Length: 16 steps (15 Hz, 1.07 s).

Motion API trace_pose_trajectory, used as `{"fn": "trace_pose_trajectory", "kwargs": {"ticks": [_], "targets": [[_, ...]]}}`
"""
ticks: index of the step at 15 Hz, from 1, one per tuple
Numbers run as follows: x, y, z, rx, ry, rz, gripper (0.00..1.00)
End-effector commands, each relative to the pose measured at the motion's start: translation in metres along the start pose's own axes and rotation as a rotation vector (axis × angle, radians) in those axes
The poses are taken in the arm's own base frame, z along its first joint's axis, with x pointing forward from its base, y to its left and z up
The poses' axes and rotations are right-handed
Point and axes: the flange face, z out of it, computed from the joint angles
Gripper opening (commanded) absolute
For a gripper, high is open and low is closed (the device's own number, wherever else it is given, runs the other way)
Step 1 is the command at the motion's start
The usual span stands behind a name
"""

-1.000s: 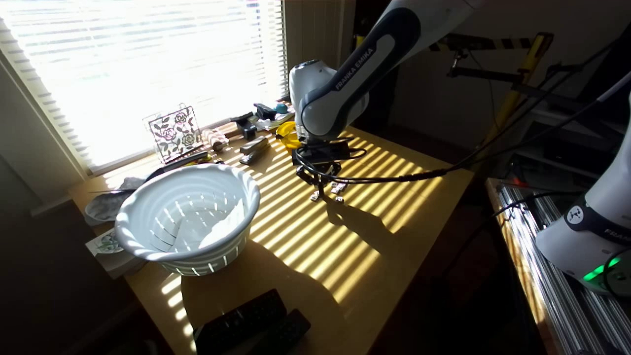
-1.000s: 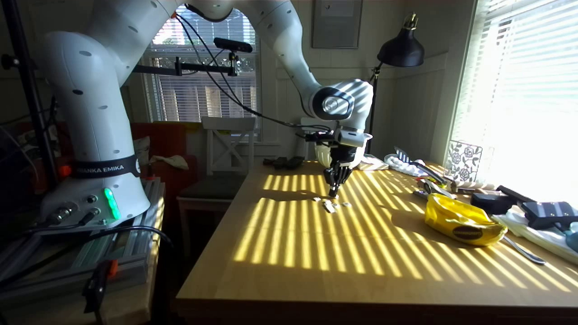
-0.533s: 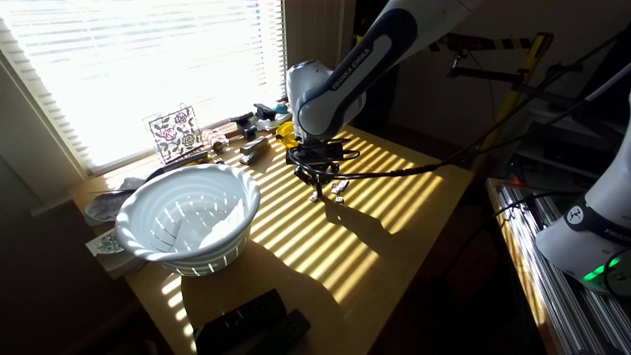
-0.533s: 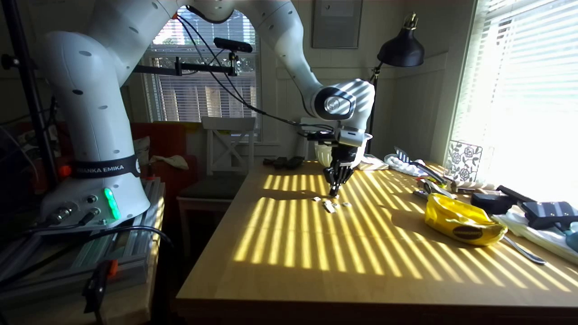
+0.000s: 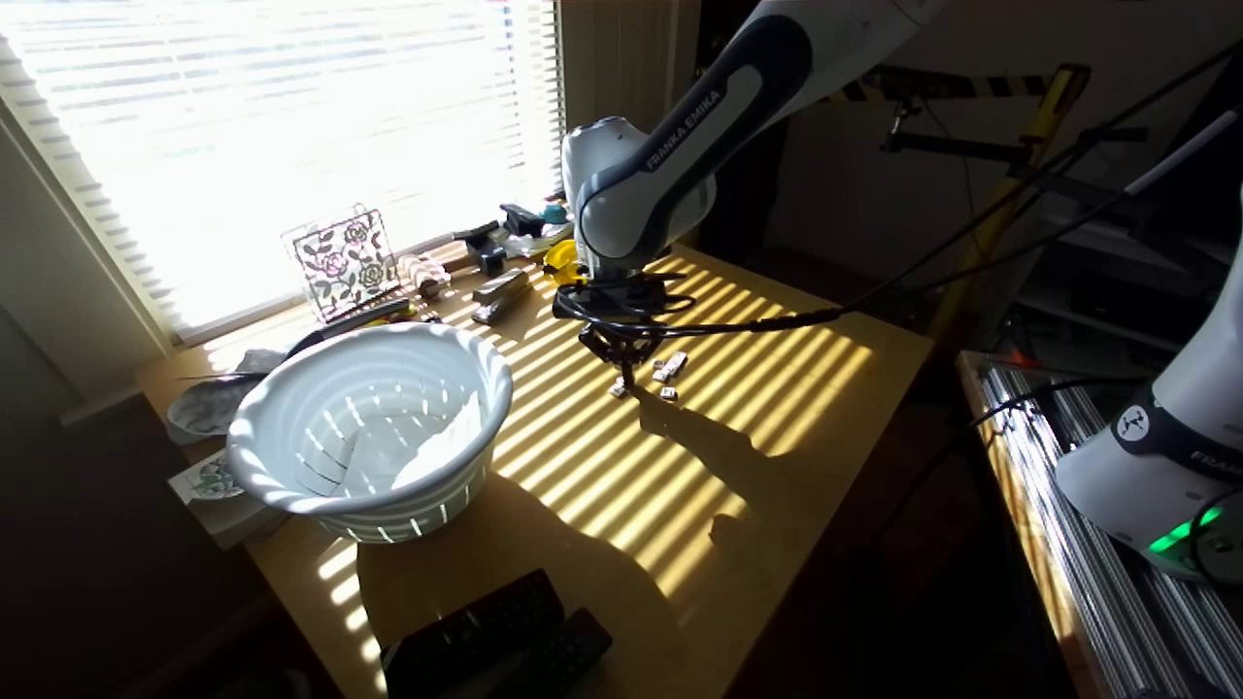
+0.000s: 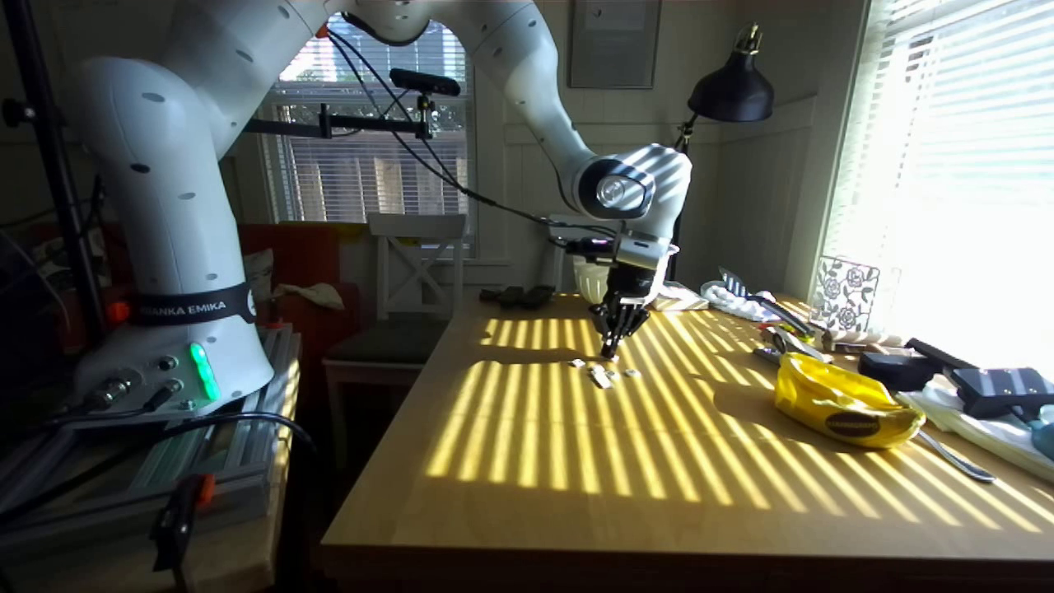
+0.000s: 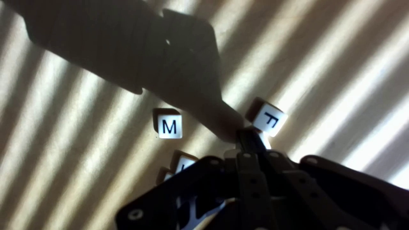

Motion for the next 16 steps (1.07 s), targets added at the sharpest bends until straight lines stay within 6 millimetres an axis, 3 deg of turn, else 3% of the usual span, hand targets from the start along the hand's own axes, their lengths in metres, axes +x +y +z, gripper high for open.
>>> {"fn": "trace_pose_trajectory", "kwargs": {"ticks": [1,9,16], "targets": [[0.001,-0.006,0.009,0.013,-0.038,0.034,0.0],[-0.002,0.001,-0.026,0.091,0.006,-0.057,0.0],[-0.009,0.001,-0.02,0.072,0.113,-0.39,0.0]]}}
